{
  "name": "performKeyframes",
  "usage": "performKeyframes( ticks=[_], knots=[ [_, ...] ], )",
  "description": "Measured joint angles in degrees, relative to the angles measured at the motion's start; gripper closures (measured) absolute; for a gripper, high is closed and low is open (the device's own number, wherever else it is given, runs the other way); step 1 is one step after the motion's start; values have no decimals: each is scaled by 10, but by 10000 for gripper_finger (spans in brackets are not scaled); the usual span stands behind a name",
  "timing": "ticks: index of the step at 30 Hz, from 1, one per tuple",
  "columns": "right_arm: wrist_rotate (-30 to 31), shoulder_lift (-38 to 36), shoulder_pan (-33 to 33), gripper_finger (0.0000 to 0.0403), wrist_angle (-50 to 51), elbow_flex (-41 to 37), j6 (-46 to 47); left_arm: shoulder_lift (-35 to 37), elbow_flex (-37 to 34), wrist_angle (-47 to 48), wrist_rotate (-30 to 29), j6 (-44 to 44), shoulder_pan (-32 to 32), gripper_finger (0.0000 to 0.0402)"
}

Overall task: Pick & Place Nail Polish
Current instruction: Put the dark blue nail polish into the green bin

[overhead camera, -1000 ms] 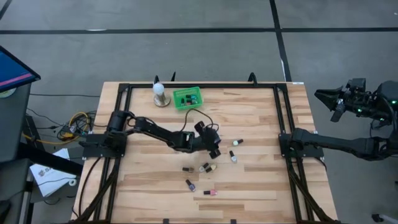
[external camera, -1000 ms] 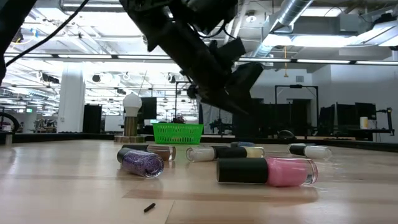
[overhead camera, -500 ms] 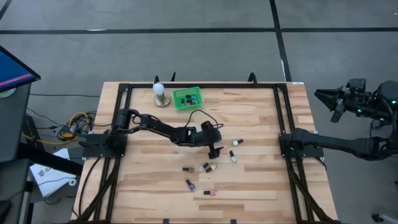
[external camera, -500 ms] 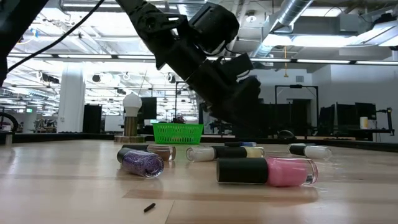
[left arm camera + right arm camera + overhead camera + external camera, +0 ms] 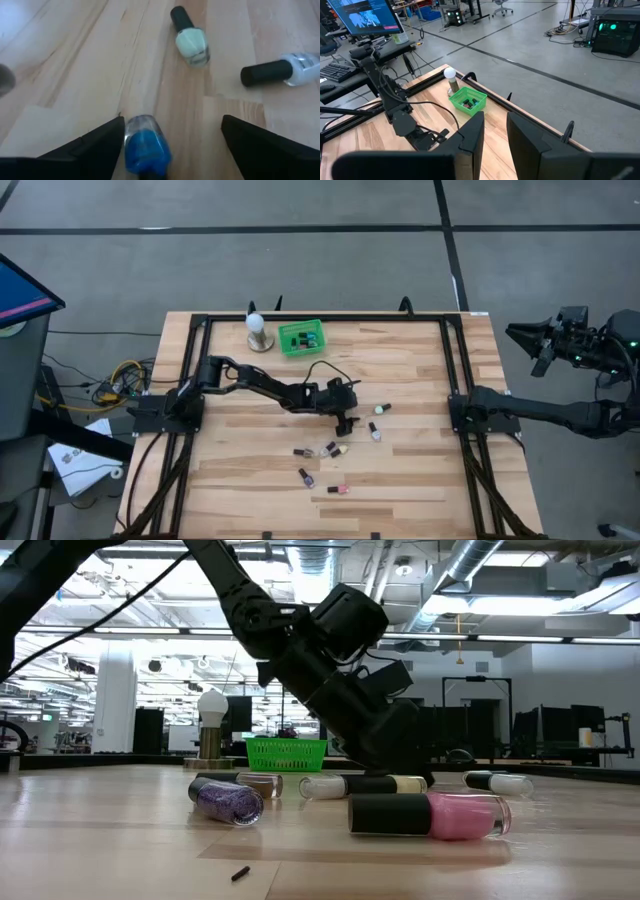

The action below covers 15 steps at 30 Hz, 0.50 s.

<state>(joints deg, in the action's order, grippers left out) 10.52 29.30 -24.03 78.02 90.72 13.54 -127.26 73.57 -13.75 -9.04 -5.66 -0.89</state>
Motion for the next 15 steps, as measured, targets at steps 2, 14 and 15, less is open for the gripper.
performKeyframes(
  ticks=[2,14,15],
  knots=[
    [0,0,0,327,0,0,0,-11,1,-6,-13,-3,-7,86],
    [0,0,0,327,0,0,0,-25,1,-1,-48,-45,-15,235],
    [0,0,0,327,0,0,0,-25,1,-1,-47,-45,-15,253]
  ],
)
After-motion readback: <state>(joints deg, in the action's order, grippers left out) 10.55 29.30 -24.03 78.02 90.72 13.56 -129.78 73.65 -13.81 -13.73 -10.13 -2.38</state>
